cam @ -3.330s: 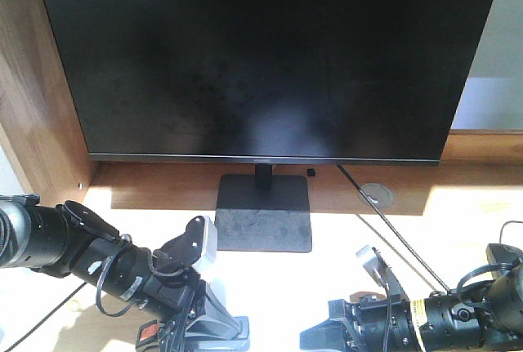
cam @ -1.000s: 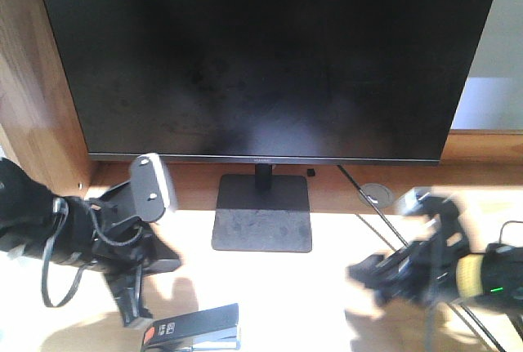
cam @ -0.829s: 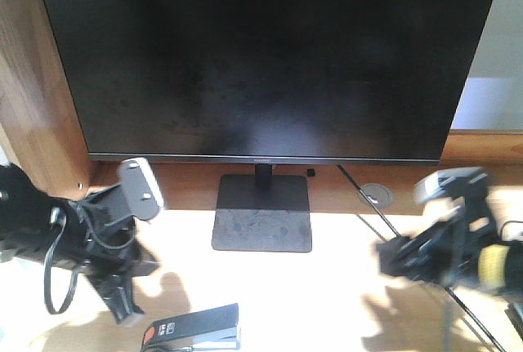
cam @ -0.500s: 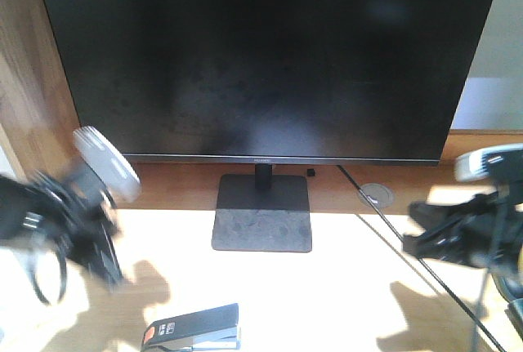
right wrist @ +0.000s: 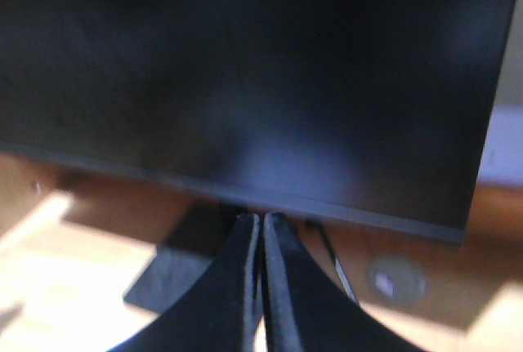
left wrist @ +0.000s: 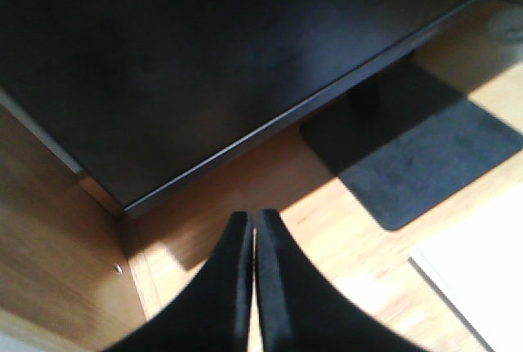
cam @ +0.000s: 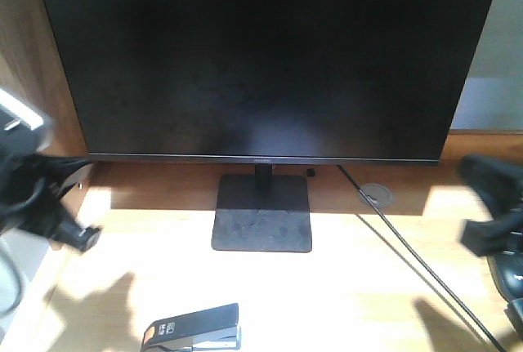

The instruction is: Grab stapler and paper to desk for stapling

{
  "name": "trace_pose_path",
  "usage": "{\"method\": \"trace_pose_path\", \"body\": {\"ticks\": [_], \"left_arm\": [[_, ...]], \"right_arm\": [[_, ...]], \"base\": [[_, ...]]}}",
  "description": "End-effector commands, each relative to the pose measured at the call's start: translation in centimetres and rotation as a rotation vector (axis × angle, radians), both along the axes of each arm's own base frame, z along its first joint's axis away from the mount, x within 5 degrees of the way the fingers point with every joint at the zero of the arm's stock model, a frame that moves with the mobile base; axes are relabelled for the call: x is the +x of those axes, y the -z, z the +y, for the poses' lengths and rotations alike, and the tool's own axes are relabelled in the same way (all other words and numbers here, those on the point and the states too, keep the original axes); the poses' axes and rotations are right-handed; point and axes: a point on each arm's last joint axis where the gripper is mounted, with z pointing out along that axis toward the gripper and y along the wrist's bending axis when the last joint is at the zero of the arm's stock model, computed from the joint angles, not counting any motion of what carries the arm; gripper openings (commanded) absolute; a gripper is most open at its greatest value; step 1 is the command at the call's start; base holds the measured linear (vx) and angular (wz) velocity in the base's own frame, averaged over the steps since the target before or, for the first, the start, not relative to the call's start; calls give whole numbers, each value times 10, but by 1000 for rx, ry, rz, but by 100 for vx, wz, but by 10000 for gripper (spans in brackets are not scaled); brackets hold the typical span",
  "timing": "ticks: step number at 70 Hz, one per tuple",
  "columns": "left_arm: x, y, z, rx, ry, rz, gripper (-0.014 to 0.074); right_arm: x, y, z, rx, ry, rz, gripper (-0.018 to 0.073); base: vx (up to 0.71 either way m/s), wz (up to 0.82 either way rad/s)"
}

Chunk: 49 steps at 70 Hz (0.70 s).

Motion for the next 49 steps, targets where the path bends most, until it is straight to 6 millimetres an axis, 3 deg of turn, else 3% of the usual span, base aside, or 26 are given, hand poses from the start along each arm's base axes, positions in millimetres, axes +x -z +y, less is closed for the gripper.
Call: {"method": "trace_pose_path", "body": {"ticks": [1, 6, 34, 49], "left_arm": [[-14, -15, 5, -72, -5, -160, -6], [-27, -12, 9, -82, -4, -197, -6], [-100, 9, 32, -121, 1, -352, -6], [-124, 24, 40, -130, -2, -373, -6]], "right_arm": [[-12, -18, -3, -27, 18, -97, -5], [-21, -21, -5, -27, 23, -133, -5], [-82, 29, -12, -15, 35, -235, -5], [-96, 48, -14, -10, 36, -274, -5]], "base": [[0, 0], [0, 0], [0, 0], [0, 0]]}}
